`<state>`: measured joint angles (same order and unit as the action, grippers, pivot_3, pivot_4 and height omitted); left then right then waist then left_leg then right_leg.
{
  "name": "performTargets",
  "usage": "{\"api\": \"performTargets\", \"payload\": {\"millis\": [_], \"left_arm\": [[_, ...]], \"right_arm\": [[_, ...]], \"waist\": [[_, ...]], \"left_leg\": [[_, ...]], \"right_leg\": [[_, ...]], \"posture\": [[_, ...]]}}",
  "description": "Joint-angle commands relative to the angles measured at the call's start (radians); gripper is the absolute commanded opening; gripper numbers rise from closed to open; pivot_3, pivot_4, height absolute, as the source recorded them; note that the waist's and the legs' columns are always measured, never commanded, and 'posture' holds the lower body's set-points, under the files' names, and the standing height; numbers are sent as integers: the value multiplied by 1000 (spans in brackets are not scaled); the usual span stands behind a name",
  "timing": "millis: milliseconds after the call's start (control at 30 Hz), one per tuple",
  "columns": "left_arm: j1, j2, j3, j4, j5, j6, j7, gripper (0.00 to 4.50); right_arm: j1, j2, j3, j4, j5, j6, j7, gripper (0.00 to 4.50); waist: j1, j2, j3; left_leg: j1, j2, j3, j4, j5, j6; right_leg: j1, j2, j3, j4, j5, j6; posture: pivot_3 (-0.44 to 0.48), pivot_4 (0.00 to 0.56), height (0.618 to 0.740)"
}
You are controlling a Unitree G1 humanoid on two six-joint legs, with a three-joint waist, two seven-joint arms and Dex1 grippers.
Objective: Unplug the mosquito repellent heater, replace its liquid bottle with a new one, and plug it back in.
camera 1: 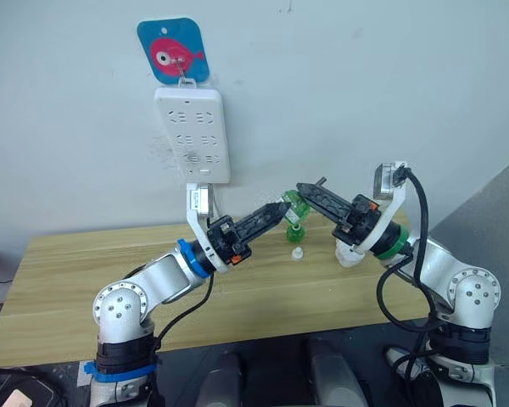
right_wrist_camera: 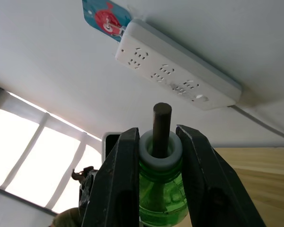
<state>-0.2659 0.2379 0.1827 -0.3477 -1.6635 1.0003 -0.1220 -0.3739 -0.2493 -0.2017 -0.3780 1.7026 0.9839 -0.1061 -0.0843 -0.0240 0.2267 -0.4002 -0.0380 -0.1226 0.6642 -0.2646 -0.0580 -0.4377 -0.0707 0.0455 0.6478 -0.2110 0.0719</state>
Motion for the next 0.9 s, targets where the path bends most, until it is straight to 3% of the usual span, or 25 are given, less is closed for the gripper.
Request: {"api": "performTargets", "payload": {"millis": [33,500,667,900], "left_arm": [[-1,1,-30,-49,-85,-47,59,3728],[5,42,-83,-43,-138,-127,60,3728],[-3,41,-99,-36,-133,-142,53,2357],[-15,34,-109,-31,-117,-170,52,2349]], "right_arm": [[-15,-18,26,-24,65,-52,-26,816],[-39,-45,108,-35,121,-160,-70,816],[-44,-61,130,-40,131,-167,-62,816],[-36,-81,153,-53,145,-177,-56,816]], "waist": [[0,0,-1],[0,1,-8],[0,1,-9],[0,1,-9]], "left_leg": [[0,0,0,0,0,0],[0,0,0,0,0,0],[0,0,0,0,0,0],[0,0,0,0,0,1]], "right_leg": [[0,0,0,0,0,0],[1,0,0,-1,0,0],[1,1,0,-1,0,0],[1,1,0,-1,0,0]], "posture": [[-123,182,740],[-126,182,740],[-124,184,740],[-125,184,740]]}}
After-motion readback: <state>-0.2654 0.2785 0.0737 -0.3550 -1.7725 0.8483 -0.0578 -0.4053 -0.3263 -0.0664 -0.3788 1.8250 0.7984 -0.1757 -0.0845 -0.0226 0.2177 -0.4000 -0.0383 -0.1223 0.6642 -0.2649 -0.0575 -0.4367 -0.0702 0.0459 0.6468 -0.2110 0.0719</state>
